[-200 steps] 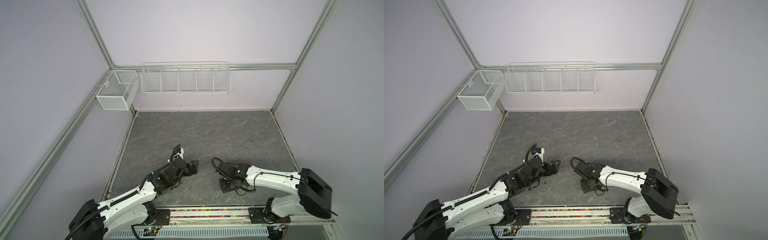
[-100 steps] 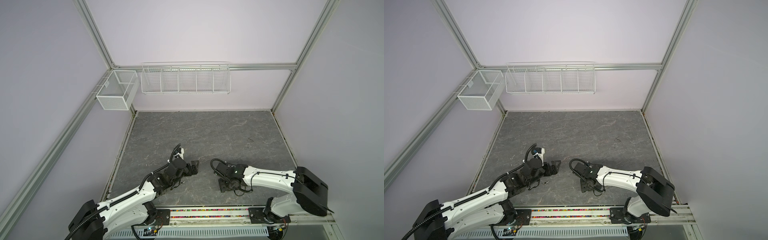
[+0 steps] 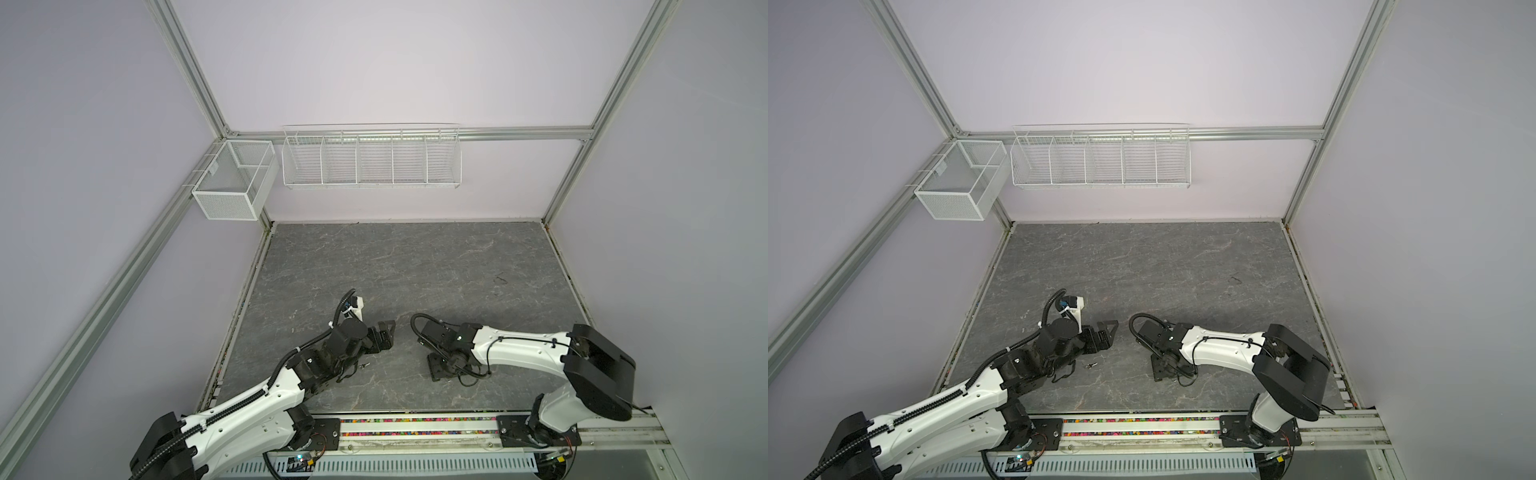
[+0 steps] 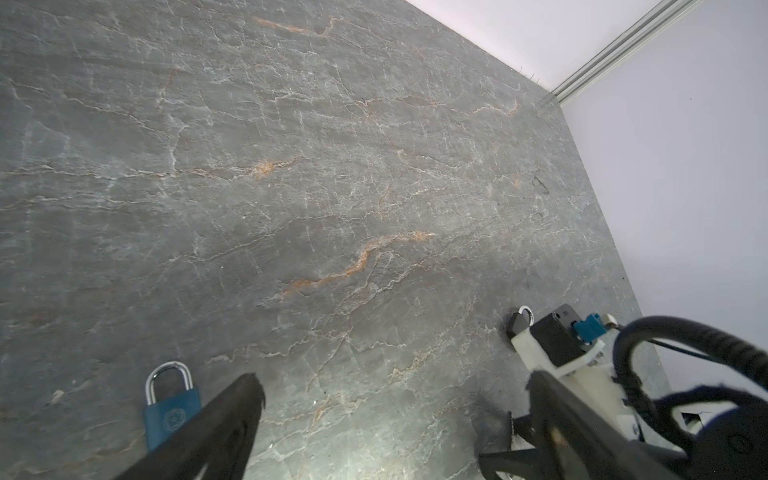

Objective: Unlock with the key
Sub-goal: 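Lower the right gripper onto the silver key ring and close on it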

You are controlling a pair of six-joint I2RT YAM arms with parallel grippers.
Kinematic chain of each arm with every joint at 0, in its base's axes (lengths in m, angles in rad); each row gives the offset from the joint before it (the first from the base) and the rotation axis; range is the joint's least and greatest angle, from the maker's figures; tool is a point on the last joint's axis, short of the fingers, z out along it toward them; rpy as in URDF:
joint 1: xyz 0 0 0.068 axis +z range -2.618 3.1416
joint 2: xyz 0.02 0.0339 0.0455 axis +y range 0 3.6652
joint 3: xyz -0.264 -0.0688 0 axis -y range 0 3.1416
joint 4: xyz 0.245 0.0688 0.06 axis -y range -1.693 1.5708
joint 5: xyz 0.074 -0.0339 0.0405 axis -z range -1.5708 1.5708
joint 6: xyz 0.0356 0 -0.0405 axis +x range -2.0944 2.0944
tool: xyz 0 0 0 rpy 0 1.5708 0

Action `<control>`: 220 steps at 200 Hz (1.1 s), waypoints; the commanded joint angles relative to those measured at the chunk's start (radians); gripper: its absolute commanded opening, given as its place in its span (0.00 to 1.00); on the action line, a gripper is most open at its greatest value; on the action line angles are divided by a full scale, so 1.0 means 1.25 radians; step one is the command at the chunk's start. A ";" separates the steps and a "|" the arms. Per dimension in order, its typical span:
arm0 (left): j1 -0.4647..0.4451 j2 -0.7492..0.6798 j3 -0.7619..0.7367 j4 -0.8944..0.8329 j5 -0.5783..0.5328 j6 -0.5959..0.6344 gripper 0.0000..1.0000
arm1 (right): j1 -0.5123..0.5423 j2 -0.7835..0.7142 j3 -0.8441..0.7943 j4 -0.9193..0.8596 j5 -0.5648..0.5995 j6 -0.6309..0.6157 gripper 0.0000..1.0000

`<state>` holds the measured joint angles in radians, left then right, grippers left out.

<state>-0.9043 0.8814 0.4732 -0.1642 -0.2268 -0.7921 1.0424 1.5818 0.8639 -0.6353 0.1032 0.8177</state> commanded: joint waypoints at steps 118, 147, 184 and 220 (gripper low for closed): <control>-0.058 0.071 0.034 0.033 0.023 -0.042 0.99 | 0.003 -0.150 -0.129 0.025 -0.072 0.062 0.54; -0.073 0.085 0.041 0.040 0.015 -0.041 0.99 | 0.004 -0.139 -0.132 0.029 -0.072 0.069 0.49; -0.078 0.082 0.042 0.037 0.008 -0.039 0.99 | 0.005 -0.129 -0.141 0.055 -0.078 0.078 0.45; -0.078 0.078 0.043 0.036 0.005 -0.039 0.99 | 0.007 -0.115 -0.142 0.061 -0.075 0.086 0.39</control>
<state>-0.9962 0.9855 0.4976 -0.1284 -0.2047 -0.8341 1.0439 1.4170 0.7059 -0.5705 0.0135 0.8913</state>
